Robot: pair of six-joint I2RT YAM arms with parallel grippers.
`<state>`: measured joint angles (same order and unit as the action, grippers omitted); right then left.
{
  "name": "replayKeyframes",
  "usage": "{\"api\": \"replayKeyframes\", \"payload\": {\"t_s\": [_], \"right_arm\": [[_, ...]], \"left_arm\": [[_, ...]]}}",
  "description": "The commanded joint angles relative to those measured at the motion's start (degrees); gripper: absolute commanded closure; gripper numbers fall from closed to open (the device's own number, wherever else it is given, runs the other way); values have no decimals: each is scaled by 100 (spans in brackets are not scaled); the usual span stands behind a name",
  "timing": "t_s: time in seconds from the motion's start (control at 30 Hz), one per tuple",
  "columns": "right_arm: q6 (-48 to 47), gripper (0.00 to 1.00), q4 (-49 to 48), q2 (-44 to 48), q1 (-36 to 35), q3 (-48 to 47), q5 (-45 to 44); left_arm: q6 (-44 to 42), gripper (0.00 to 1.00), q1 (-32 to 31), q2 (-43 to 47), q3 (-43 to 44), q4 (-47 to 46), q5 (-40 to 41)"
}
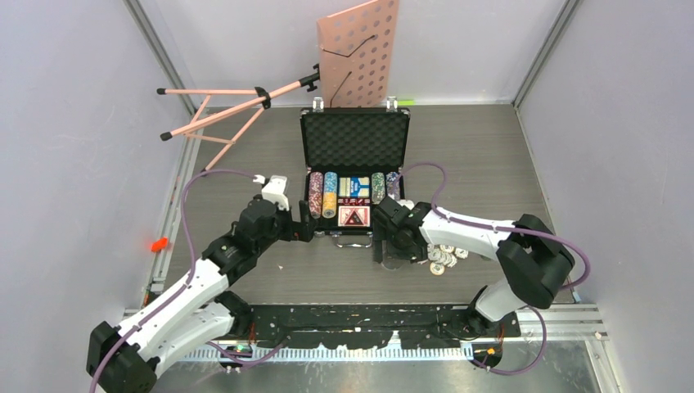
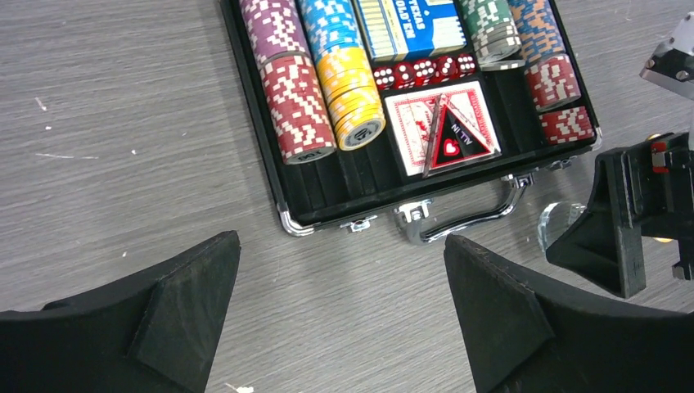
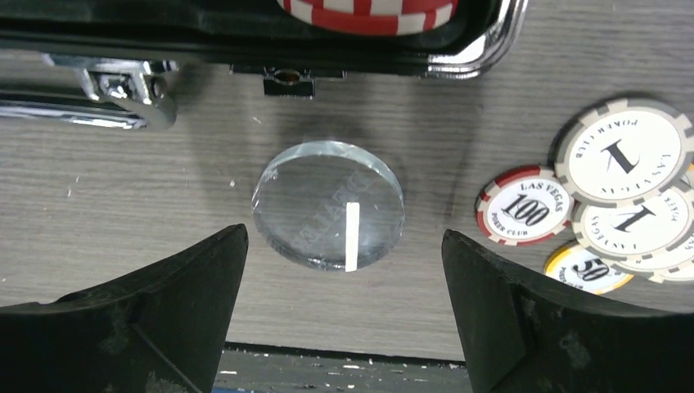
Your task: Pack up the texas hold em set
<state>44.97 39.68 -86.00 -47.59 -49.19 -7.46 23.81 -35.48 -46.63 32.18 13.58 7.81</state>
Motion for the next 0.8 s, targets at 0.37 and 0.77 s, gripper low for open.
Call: {"api": "replayKeyframes", "payload": {"t_s": [0.37, 0.77], "right_arm": [[-231, 35, -210, -489, -39, -399, -79], [-455, 47, 976, 504, -48, -856, 205]], "left_arm": [[-57, 0, 15, 1057, -873, -91, 734], [27, 0, 17, 1232, -1461, -492, 829]]}}
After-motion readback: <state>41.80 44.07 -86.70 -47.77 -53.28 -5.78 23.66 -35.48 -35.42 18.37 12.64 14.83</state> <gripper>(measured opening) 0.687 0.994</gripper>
